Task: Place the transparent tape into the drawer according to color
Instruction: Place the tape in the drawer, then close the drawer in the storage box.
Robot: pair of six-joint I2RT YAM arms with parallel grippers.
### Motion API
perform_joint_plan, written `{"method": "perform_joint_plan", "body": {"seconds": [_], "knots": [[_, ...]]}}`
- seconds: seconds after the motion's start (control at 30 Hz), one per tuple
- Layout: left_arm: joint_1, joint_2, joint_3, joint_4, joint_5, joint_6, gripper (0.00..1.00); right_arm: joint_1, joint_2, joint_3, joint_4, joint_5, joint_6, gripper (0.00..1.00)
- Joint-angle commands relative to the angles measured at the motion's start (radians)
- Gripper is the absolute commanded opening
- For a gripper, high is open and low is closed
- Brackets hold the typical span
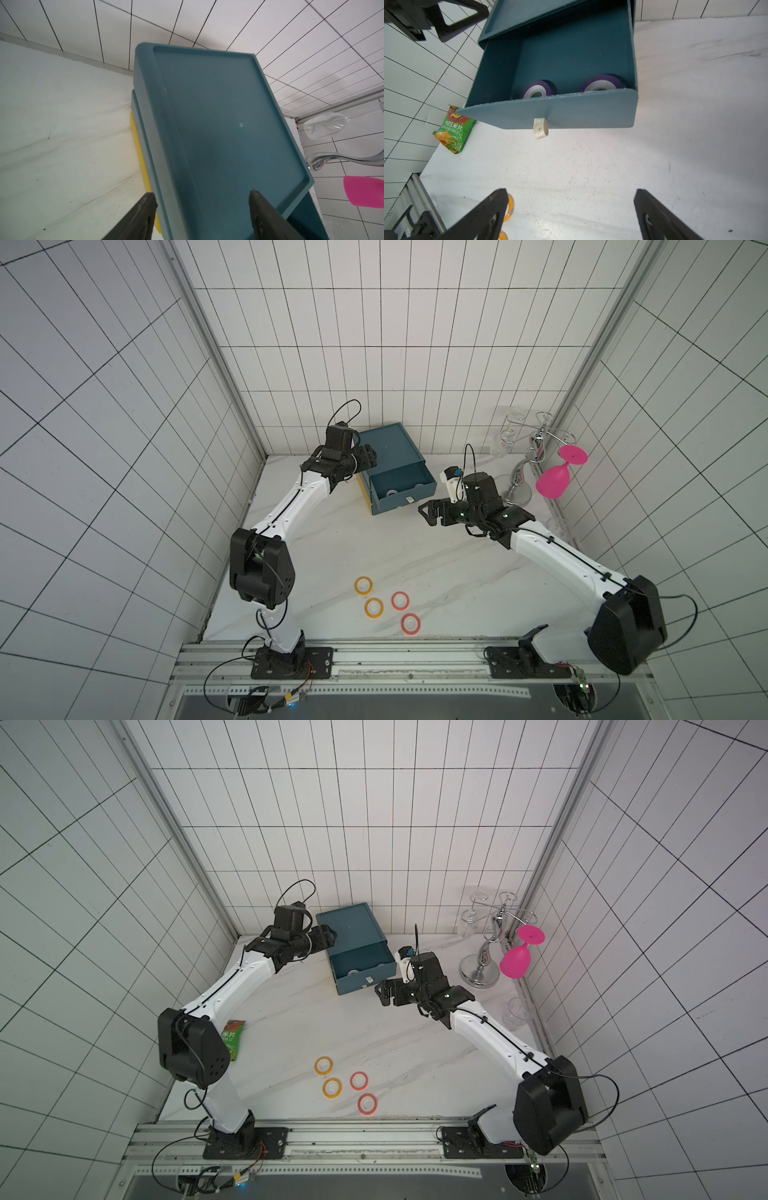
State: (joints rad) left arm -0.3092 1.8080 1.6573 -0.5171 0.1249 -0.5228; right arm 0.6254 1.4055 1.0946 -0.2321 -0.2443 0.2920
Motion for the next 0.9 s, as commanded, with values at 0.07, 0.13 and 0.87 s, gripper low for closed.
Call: {"method": "perform_joint_plan", "body": {"seconds": [0.07, 0.13, 0.87], "knots": [[0.005, 0.044, 0.051, -0.020, 0.033, 0.004, 0.66, 0.026, 0.048, 0.062, 0.073, 0.058, -0.035, 0.89], [0.005, 0.054, 0.057, -0.032, 0.032, 0.005, 0.63, 0.030, 0.071, 0.077, 0.083, 0.063, -0.042, 0.86], [0.010, 0.073, 0.078, -0.106, 0.053, 0.044, 0.57, 0.093, 0.253, 0.199, 0.226, 0.138, -0.080, 0.60]]}}
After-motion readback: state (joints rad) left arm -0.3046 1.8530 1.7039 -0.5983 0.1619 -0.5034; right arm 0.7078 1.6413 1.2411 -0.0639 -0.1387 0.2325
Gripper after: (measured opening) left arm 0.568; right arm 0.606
